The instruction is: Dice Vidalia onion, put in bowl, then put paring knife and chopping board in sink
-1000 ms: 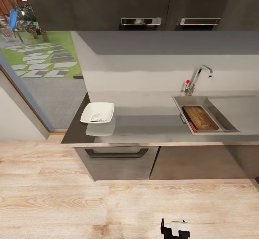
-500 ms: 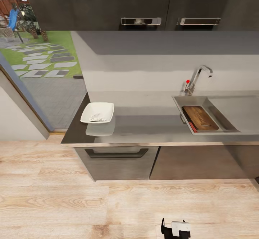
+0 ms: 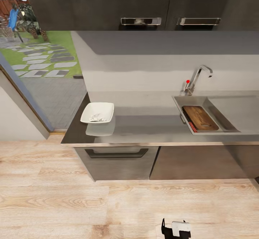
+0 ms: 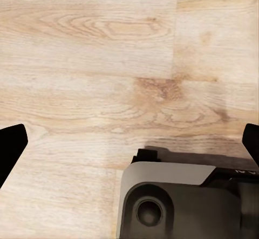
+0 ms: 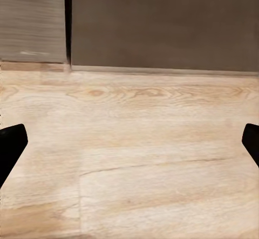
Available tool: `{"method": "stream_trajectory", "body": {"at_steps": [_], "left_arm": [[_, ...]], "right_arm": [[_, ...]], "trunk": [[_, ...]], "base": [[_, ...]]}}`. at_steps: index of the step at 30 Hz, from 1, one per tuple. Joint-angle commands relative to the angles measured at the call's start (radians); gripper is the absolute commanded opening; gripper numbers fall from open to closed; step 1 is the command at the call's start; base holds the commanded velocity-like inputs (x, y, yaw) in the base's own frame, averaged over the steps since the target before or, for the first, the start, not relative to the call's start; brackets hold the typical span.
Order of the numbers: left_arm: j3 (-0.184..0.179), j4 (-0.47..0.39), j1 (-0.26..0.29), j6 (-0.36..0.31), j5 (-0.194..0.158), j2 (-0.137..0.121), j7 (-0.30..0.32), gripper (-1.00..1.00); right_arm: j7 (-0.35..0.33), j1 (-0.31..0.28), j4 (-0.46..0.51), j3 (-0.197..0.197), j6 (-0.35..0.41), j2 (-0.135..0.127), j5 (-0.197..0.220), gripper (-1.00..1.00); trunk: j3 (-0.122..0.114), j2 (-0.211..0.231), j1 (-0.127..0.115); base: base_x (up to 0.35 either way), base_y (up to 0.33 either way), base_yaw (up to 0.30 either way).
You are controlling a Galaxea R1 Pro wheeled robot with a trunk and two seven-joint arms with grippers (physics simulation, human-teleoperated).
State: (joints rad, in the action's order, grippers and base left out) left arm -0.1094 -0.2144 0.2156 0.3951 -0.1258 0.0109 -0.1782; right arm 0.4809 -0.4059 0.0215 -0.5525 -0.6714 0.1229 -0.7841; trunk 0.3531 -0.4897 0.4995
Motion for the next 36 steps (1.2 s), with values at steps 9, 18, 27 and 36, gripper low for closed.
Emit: {"method": "stream_trajectory", "body": {"at_steps": [9,18,27,36], "left_arm": [[-0.009,0.003,0.001,0.004,-0.010,0.001,-0.003,1.00],[-0.010,0.012,0.001,0.004,-0.010,0.003,0.000,1.00],[-0.010,0.015,0.001,0.004,-0.011,0.003,0.002,1.00],[-0.009,0.027,0.001,0.005,-0.011,0.003,0.001,1.00]], "right_arm": [[0.007,-0.001,-0.002,-0.006,-0.002,0.000,-0.010,1.00],[0.005,-0.001,-0.002,-0.006,-0.002,0.000,-0.010,1.00],[0.006,-0.001,-0.002,-0.007,-0.004,-0.001,-0.011,1.00],[0.007,-0.001,-0.002,-0.006,-0.004,-0.001,-0.010,1.00]], "trunk": [[-0.009,-0.001,0.000],[-0.022,-0.001,0.000],[-0.033,-0.001,0.000],[-0.048,-0.001,0.000]], "base": [[0.000,0.000,-0.001],[0.000,0.000,-0.144],[0.000,0.000,-0.025],[0.000,0.000,0.000]]}}
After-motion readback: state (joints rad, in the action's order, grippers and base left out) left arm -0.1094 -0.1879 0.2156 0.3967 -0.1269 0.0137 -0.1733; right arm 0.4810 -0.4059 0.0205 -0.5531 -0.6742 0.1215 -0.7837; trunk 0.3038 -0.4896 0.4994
